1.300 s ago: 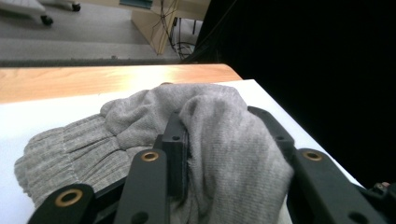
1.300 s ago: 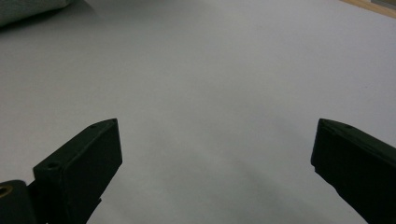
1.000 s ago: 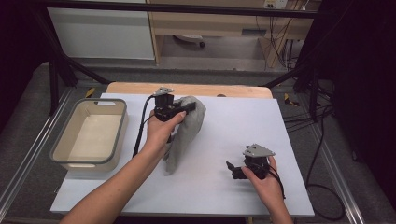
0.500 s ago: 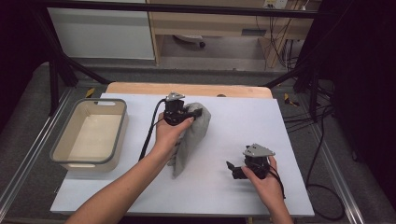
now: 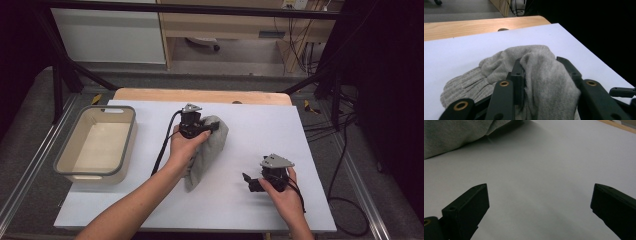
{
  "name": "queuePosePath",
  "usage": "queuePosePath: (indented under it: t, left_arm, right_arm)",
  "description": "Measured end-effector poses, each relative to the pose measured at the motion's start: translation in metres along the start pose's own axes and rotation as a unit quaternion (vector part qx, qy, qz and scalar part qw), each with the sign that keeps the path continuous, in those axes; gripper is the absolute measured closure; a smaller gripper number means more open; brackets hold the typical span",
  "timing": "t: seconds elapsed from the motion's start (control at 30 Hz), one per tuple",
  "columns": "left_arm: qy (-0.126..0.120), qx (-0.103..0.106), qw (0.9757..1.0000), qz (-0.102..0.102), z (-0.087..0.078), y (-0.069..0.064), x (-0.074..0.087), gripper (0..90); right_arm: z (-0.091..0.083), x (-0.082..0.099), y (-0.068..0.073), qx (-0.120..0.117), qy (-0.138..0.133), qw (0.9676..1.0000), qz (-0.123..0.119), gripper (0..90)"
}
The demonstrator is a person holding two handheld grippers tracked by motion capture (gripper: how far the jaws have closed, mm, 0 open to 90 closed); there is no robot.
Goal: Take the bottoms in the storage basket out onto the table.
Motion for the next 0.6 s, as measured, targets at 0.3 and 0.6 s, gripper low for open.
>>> queuePosePath:
  t: [0.3, 0.6]
  left_arm:
    - [0.009, 0.007, 0.9999, 0.007, 0.003, -0.004, 0.007, 61.4]
    - [0.021, 0.015, 0.9996, 0.013, 0.01, -0.01, 0.017, 60.6]
  right_arm:
    - [0.0, 0.0, 0.0, 0.001, 0.001, 1.0, -0.001, 2.5]
    - [0.001, 0.001, 0.0, 0.001, 0.003, 1.0, -0.001, 2.4]
Point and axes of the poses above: each handheld gripper's, and its own axes: z roughly forward along the jaws, x roughly out of its underside, y roughly to its left, the point moved 2 cm from there along z, roughly forward along the jaws, and after that the axes turned 3 degrees about -x, right-handed, at the moved point
